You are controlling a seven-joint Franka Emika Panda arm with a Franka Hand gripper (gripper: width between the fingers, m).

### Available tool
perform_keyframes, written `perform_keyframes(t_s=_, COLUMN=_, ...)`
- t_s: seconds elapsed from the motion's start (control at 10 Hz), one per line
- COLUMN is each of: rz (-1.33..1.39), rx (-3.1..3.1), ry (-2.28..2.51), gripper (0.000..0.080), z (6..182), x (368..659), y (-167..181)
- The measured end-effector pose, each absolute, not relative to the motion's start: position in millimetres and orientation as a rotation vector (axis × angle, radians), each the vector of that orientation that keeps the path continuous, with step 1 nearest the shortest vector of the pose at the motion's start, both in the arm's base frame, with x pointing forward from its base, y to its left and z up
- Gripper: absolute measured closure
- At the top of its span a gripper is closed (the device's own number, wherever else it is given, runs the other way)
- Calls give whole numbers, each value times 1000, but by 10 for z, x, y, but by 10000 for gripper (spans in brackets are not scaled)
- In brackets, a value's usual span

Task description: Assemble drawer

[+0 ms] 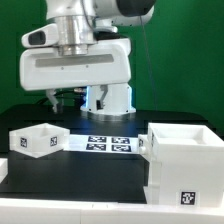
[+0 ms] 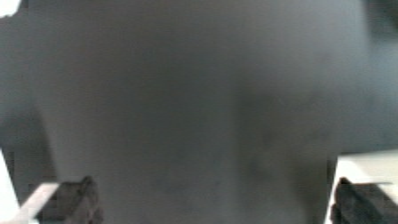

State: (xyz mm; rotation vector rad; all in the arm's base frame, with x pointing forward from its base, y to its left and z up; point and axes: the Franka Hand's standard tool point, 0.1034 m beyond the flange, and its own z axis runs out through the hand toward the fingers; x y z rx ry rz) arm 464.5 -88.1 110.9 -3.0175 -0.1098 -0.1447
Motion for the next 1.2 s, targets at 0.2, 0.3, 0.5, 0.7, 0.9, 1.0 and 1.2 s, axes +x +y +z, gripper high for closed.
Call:
perform_keyframes(t_s=0.2, rz=-163, rx=-3023, ry=-271, gripper=151, z=1061, x=4584, y=-925)
perform_keyframes(t_s=0.3, rz=-168, rx=-3019, ry=-352, gripper=151, z=1062, x=4585, y=-935)
perform_keyframes(t_s=0.5, rz=-178, rx=-2990, ry=-594, gripper=151, z=1053, x=4562, y=-965)
perform_keyframes(t_s=0.7, rz=-136, rx=-2932, ry=-838, gripper=151, z=953, x=4214, y=-1148)
perform_keyframes(t_s=0.9, rz=-158, rx=-2886, ry=-973, gripper=151, z=926, x=3952, y=-1283)
perform_keyframes(t_s=1.0, rz=-150, rx=-2902, ry=-933, gripper=151, z=931, x=3979, y=-1270)
perform_keyframes(t_s=1.2, rz=-139, rx=-2897, ry=-936, gripper=151, z=908, x=3959, y=-1289)
